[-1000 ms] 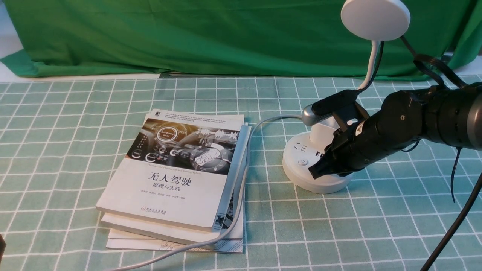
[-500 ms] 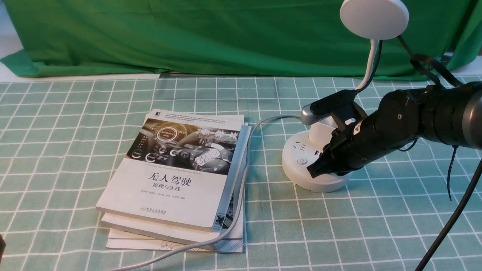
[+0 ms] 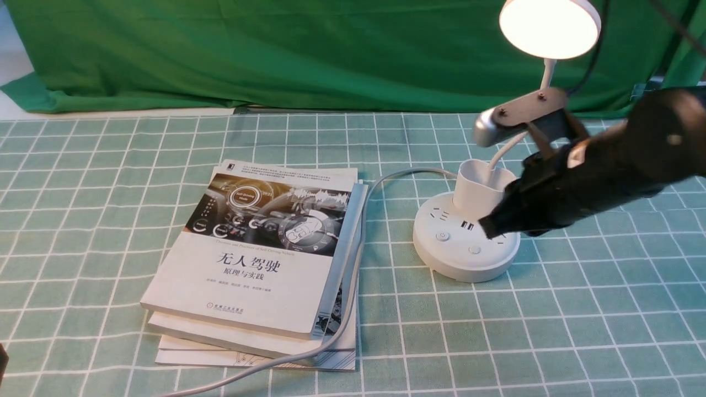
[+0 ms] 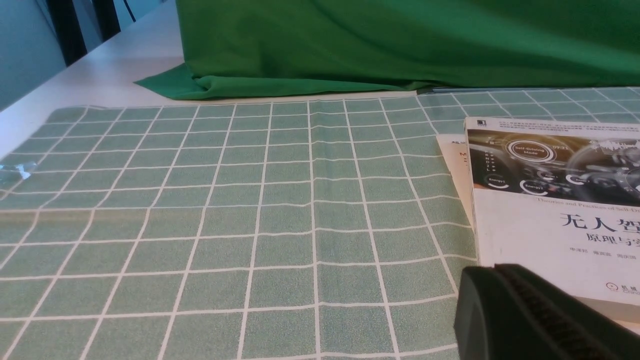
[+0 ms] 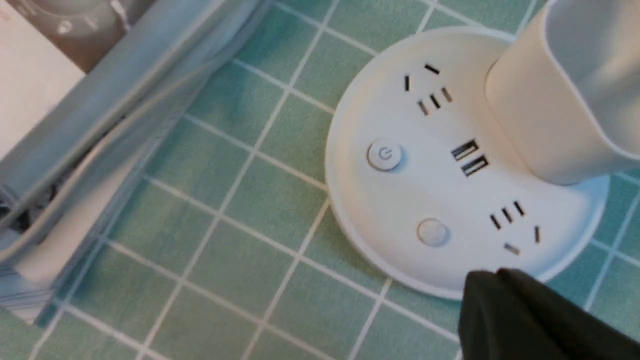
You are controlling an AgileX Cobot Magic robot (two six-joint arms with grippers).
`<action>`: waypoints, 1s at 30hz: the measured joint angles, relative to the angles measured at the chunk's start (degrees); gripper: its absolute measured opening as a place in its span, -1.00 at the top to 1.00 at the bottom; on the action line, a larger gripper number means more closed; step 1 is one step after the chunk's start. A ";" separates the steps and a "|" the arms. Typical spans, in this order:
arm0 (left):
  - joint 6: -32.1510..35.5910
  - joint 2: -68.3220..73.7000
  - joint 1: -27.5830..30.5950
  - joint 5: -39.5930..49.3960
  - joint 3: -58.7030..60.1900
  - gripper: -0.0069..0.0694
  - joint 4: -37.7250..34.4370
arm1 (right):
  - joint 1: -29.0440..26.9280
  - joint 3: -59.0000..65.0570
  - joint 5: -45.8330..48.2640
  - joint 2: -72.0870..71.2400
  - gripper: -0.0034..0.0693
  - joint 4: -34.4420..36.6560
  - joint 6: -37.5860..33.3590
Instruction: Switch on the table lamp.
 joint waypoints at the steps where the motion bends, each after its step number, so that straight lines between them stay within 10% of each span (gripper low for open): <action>1: 0.00 0.00 0.00 0.00 0.00 0.76 0.00 | -0.06 1.96 0.13 -2.60 0.82 -0.05 0.21; 30: 0.00 0.00 0.00 0.00 0.00 0.76 0.01 | -0.06 35.64 -10.80 -69.93 0.62 -3.46 4.62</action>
